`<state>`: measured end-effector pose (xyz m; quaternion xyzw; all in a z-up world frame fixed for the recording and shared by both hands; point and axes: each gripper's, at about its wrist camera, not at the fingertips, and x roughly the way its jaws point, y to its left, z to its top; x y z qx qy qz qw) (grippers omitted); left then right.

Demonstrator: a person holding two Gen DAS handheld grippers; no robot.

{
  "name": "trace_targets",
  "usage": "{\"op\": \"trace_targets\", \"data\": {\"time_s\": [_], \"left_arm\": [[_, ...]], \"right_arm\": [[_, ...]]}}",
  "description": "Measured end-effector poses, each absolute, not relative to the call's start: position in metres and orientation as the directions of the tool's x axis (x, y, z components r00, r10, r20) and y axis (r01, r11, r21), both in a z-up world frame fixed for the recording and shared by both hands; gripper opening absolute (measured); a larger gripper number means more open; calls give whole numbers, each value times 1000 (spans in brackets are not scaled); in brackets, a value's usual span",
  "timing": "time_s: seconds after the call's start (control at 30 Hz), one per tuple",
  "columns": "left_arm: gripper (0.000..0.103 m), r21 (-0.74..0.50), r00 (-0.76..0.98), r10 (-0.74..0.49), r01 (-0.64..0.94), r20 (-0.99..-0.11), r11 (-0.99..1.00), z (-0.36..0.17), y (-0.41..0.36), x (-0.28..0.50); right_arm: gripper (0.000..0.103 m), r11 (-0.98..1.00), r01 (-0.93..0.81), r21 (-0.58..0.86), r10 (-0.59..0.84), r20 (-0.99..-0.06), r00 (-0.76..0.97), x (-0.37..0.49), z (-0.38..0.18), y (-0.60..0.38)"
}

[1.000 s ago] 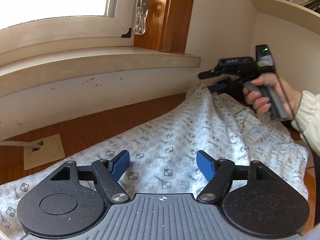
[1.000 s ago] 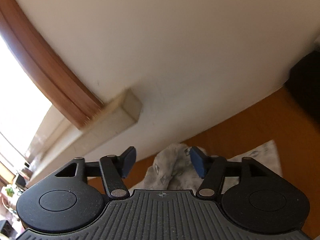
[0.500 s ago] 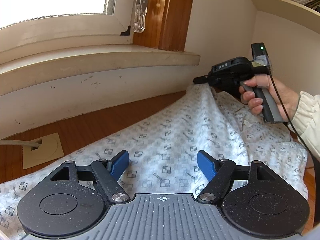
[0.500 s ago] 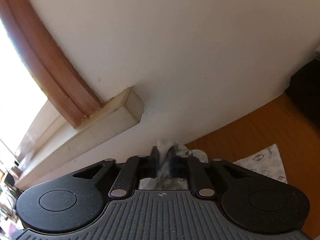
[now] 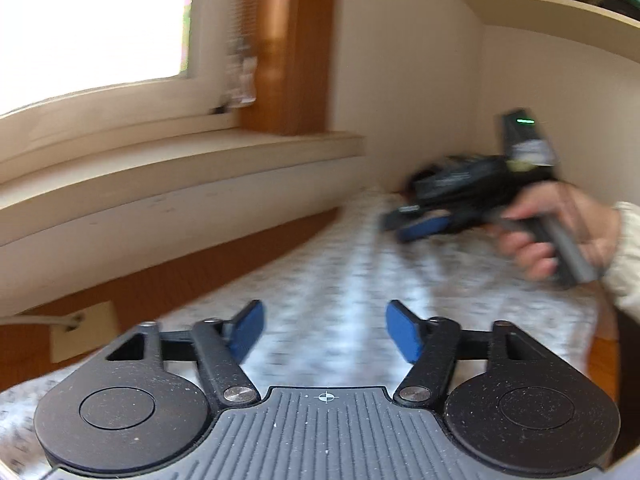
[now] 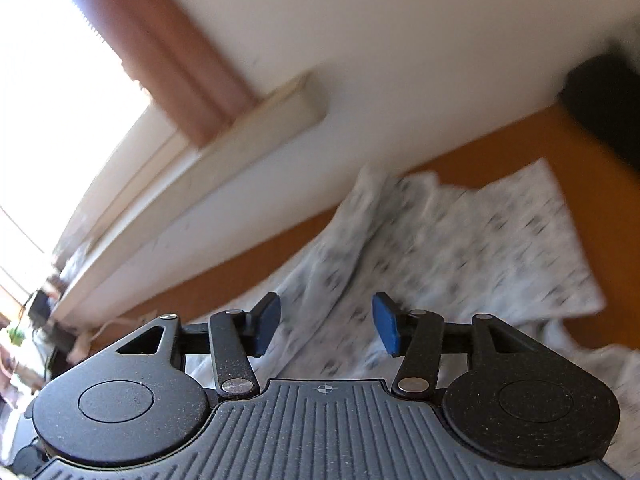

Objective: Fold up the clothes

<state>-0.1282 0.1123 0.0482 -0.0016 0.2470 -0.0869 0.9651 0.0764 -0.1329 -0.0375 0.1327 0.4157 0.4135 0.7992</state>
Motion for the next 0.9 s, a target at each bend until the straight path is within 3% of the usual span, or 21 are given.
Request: {"op": "trace_targets", "data": {"time_s": [0.23, 0.37, 0.4, 0.43, 0.5, 0.53, 0.6, 0.8, 0.87, 0.9], "left_arm": [[66, -45, 825, -229, 241, -517, 970, 36, 63, -128], [67, 5, 832, -141, 171, -537, 985, 33, 53, -114], [65, 33, 833, -113, 155, -541, 987, 33, 49, -111], [54, 60, 834, -85, 140, -545, 988, 32, 46, -109], [32, 90, 814, -84, 165, -574, 982, 31, 44, -113], [28, 95, 813, -90, 175, -575, 980, 31, 45, -117], [23, 121, 816, -78, 178, -573, 976, 32, 47, -127], [10, 107, 839, -111, 197, -532, 975, 35, 56, -148], [10, 99, 851, -111, 187, -514, 977, 36, 58, -147], [9, 98, 856, -120, 195, -503, 976, 37, 58, -147]], "right_arm": [[52, 620, -559, 551, 774, -548, 317, 71, -37, -117], [52, 619, -554, 557, 776, -539, 326, 72, -38, -115], [52, 622, -549, 558, 775, -539, 330, 72, -38, -115], [51, 625, -545, 559, 773, -539, 334, 73, -38, -116], [38, 630, -537, 561, 770, -539, 341, 74, -39, -116], [34, 633, -533, 562, 768, -539, 345, 75, -39, -116], [11, 639, -524, 563, 765, -539, 352, 76, -40, -116], [11, 600, -499, 625, 799, -486, 354, 84, -39, -123], [21, 608, -489, 626, 793, -497, 351, 84, -39, -123], [35, 611, -480, 629, 791, -500, 352, 84, -39, -122]]}}
